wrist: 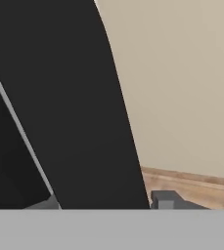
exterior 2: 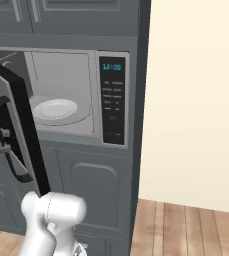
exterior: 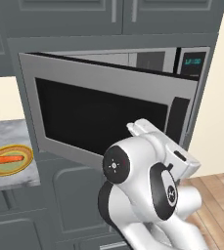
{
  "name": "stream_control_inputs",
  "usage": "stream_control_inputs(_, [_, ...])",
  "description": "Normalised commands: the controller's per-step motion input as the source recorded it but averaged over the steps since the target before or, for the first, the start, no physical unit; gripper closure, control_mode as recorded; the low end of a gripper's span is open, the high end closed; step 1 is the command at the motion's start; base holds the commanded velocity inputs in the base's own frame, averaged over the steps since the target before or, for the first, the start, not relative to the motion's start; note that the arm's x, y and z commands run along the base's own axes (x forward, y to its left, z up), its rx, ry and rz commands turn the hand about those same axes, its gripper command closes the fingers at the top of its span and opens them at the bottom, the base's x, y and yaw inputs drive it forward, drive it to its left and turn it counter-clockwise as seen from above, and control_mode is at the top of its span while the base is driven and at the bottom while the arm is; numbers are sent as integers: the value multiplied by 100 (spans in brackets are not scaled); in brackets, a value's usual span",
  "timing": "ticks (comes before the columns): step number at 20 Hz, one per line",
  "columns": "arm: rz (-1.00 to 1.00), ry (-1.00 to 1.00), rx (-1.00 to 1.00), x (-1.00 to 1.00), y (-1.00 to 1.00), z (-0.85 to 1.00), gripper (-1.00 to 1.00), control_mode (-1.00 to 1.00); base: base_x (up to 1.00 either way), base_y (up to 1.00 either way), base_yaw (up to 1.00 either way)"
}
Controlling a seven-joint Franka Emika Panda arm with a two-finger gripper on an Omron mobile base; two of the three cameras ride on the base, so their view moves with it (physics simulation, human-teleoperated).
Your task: Pick the carrot from the counter and place it in the microwave. Then turn on the microwave.
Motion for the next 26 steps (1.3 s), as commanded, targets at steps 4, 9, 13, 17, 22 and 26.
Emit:
stream_control_inputs(4, [0,-5,-1,-21,16,-9,100,-100,0,0,0])
stream_control_inputs(9, [1,-4,-1,-14,19,-15,100,-100,0,0,0])
stream_control_inputs(13, [0,0,0,0,20,-19,-100,-100,0,0,0])
stream_control_inputs(17, [0,-4,-1,-11,19,-12,-100,-100,0,0,0])
stream_control_inputs(22, [0,-1,-2,-17,16,-7,-100,-100,0,0,0])
stream_control_inputs(26, [-1,3,-2,-26,15,0,-100,-100,0,0,0])
